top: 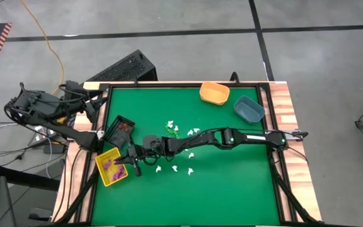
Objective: Sort Halloween decoration
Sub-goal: Put the pink skeleton toy into the yellow bin, then put the green skeleton toy into the gray bin
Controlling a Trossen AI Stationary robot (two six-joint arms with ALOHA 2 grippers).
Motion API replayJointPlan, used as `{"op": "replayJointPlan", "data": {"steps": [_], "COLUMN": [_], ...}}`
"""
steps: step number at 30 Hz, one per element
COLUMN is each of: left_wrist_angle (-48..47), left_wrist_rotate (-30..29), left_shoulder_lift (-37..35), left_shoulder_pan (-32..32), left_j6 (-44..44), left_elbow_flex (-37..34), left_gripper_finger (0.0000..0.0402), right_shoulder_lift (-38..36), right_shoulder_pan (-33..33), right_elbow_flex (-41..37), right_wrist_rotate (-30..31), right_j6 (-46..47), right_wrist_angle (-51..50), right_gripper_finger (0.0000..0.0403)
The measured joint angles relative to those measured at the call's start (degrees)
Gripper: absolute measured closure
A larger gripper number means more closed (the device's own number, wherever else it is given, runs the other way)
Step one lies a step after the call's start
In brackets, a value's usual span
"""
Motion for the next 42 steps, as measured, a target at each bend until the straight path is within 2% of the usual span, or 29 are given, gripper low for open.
{"op": "replayJointPlan", "data": {"steps": [6,18,35,42], "left_wrist_angle": [-0.12,-1.02,-1.1,-1.1], "left_wrist_rotate": [-1.31,-1.46,-1.26,-0.22], "left_shoulder_lift": [0.01,0.0,0.0,0.01], "left_shoulder_pan": [-0.02,-0.02,-0.01,-0.02], "left_j6": [-0.01,-0.1,1.43,1.45], "left_elbow_flex": [0.0,0.0,0.0,0.0], "left_gripper_finger": [0.0202,0.0202,0.0202,0.0202], "right_shoulder_lift": [2.11,2.74,2.72,-1.59], "right_shoulder_pan": [0.35,0.74,0.72,0.07], "right_elbow_flex": [-0.25,-0.19,-0.19,-0.19], "right_wrist_rotate": [-0.14,-1.43,-0.16,-0.07], "right_j6": [3.78,1.09,0.92,-2.51], "right_wrist_angle": [1.71,2.6,2.04,-0.02], "right_gripper_finger": [0.0401,0.0392,0.025,0.0238]}}
